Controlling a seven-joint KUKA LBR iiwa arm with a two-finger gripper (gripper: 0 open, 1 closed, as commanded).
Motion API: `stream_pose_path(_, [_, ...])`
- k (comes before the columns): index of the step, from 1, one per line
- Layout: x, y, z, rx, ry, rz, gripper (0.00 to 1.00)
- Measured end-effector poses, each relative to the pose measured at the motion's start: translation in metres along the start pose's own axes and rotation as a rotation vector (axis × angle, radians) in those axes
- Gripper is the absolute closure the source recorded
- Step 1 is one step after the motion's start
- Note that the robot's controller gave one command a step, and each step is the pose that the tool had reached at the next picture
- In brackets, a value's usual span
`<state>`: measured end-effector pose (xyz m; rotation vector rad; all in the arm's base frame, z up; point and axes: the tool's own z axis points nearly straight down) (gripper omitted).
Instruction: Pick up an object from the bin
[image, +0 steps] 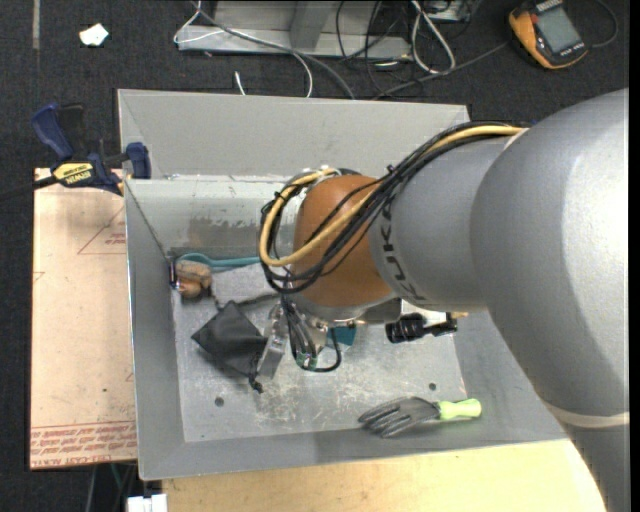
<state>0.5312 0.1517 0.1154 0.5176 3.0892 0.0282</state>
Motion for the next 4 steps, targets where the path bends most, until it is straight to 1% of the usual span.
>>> stream_pose_path(1, [-0.031,0.023,0.029,0.0,0.001,-0.21,1.0])
stream_pose_path(2, [-0.044,0.029,0.038,0.001,0.003,-0.324,1.0])
stream_pose_path(3, [-0.043,0.028,-0.016,0.001,0.006,-0.078,1.0])
stream_pose_path(4, [-0.049,0.015,-0.093,0.003,0.009,-0.18,1.0])
